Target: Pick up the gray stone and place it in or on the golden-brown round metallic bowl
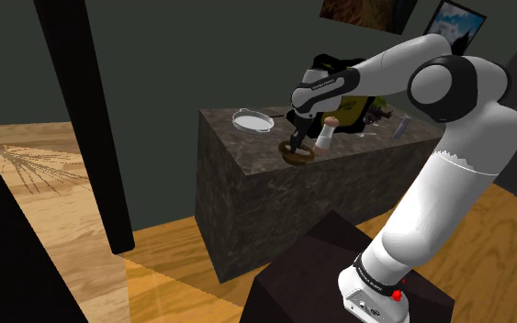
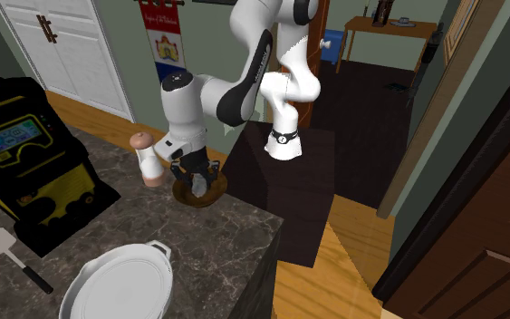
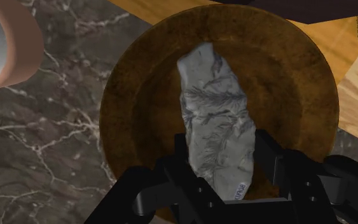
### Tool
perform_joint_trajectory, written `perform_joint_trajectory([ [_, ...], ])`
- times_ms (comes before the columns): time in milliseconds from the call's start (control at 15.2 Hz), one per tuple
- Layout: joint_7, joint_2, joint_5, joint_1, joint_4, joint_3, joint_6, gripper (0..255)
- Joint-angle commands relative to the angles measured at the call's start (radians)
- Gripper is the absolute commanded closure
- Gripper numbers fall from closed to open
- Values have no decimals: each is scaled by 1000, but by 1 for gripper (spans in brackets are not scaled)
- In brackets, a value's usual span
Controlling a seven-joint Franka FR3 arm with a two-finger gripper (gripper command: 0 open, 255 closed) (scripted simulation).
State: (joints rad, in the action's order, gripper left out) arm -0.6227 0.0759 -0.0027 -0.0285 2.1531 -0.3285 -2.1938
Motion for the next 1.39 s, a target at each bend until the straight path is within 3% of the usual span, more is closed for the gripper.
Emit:
perform_joint_trajectory([
  [0, -1, 5, 2, 0, 3, 0, -8, 255],
  [330, -1, 5, 2, 0, 3, 0, -8, 255],
  [396, -1, 5, 2, 0, 3, 0, -8, 0],
  [726, -1, 5, 2, 0, 3, 0, -8, 0],
  [990, 14, -52, -19, 4, -67, 1, 116, 0],
  [1320, 14, -52, -19, 4, -67, 1, 116, 0],
])
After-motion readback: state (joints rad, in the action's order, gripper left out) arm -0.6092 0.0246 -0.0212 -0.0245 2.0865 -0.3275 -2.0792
